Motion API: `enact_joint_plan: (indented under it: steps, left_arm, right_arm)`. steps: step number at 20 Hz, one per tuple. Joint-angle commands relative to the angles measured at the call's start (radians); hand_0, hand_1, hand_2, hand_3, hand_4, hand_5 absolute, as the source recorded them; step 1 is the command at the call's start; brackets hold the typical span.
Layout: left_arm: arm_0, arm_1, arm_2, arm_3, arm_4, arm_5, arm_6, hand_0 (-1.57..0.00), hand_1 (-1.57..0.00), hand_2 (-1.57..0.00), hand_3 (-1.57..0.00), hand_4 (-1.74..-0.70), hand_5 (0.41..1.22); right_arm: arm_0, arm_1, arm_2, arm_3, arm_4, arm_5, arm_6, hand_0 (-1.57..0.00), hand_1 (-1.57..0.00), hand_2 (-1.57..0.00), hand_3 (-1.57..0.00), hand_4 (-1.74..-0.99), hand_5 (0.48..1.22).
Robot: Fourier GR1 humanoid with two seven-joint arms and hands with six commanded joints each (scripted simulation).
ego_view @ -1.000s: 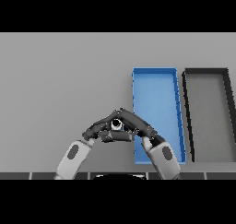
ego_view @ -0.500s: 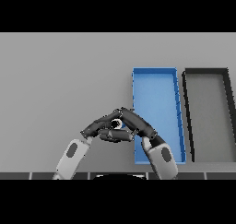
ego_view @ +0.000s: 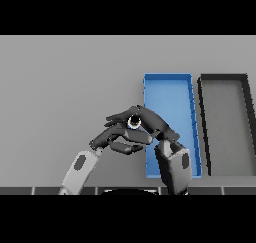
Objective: Pick up the blue pipe and place it into the blue bin.
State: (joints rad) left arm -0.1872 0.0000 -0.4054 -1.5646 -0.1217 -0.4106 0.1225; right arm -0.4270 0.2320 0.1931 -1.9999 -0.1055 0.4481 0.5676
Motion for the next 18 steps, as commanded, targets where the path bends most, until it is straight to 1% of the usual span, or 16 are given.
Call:
enact_joint_plan:
  steps: [1,2,3,4,5,6,8,9,10,12,14,15,17,18]
  left_arm:
    - [0.003,-0.002,-0.004,-0.003,-0.002,0.001,0.0,-0.01,-0.01,-0.01,0.0,-0.97,0.485]
    - [0.003,0.003,-0.004,-0.001,-0.002,-0.003,0.001,0.0,0.0,0.0,0.0,-0.97,0.479]
    - [0.001,0.002,-0.001,-0.006,0.002,-0.003,0.002,0.0,0.0,0.0,0.0,-0.96,0.475]
    - [0.006,0.013,0.0,-0.011,0.001,-0.008,-0.009,0.0,0.0,0.0,0.0,-0.96,0.475]
    - [0.017,0.015,-0.005,-0.018,0.002,-0.013,-0.011,0.0,0.0,0.0,0.0,-0.95,0.474]
    - [0.025,0.017,-0.012,-0.024,-0.004,-0.013,-0.019,0.0,0.0,0.0,0.0,-0.95,0.473]
    - [0.026,0.018,-0.018,-0.042,-0.003,-0.015,-0.028,0.0,0.0,0.0,0.0,-0.95,0.468]
    - [0.02,0.023,-0.008,-0.046,0.003,-0.014,-0.022,0.0,0.0,0.0,0.0,-0.95,0.466]
    - [0.028,0.033,-0.005,-0.041,0.003,-0.018,-0.025,0.0,0.0,0.0,0.0,-0.95,0.466]
    - [0.043,0.039,-0.002,-0.055,0.006,-0.015,-0.023,0.0,0.0,0.0,0.0,-0.95,0.47]
    - [0.039,0.028,-0.003,-0.067,0.009,-0.006,0.0,0.0,0.0,0.0,0.0,-0.95,0.474]
    - [0.038,0.036,0.003,-0.076,0.018,-0.012,-0.002,0.0,0.0,0.0,0.0,-0.95,0.474]
    - [0.033,0.037,0.004,-0.072,0.019,-0.013,0.011,0.0,0.0,0.0,0.0,-0.95,0.47]
    - [0.033,0.037,0.002,-0.068,0.012,-0.01,0.005,0.0,0.0,0.0,0.0,-0.94,0.467]
  right_arm:
    - [-0.048,-0.001,-0.032,-0.017,-0.042,-0.021,0.033,-1.57,-1.57,-1.57,-1.57,-1.494,1.221]
    - [-0.095,-0.018,-0.056,0.0,-0.067,-0.053,0.039,-1.57,-1.57,-1.57,-1.57,-1.495,1.221]
    - [-0.133,-0.057,-0.066,0.021,-0.113,-0.101,0.041,-1.57,-1.57,-1.57,-1.57,-1.496,1.221]
    - [-0.178,-0.096,-0.081,0.023,-0.152,-0.142,0.037,-1.57,-1.57,-1.57,-1.57,-1.496,1.221]
    - [-0.251,-0.133,-0.132,0.03,-0.185,-0.181,0.034,-1.57,-1.57,-1.57,-1.57,-1.497,1.221]
    - [-0.291,-0.158,-0.17,0.03,-0.196,-0.214,0.035,-1.57,-1.57,-1.57,-1.57,-1.497,1.221]
    - [-0.362,-0.244,-0.234,0.054,-0.202,-0.29,0.041,-1.57,-1.57,-1.57,-1.57,-1.498,1.221]
    - [-0.382,-0.278,-0.274,0.075,-0.192,-0.287,0.039,-1.57,-1.57,-1.57,-1.57,-1.498,1.221]
    - [-0.39,-0.297,-0.301,0.091,-0.191,-0.279,0.042,-1.57,-1.57,-1.57,-1.57,-1.498,1.221]
    - [-0.376,-0.325,-0.347,0.114,-0.147,-0.282,0.042,-1.57,-1.57,-1.57,-1.57,-1.498,1.221]
    - [-0.342,-0.354,-0.386,0.139,-0.126,-0.284,0.042,-1.57,-1.57,-1.57,-1.57,-1.499,1.221]
    - [-0.309,-0.372,-0.399,0.142,-0.114,-0.287,0.042,-1.57,-1.57,-1.57,-1.57,-1.499,1.221]
    - [-0.238,-0.387,-0.4,0.146,-0.097,-0.282,0.042,-1.57,-1.57,-1.57,-1.57,-1.499,1.221]
    - [-0.204,-0.394,-0.401,0.154,-0.087,-0.28,0.042,-1.57,-1.57,-1.57,-1.57,-1.499,1.221]
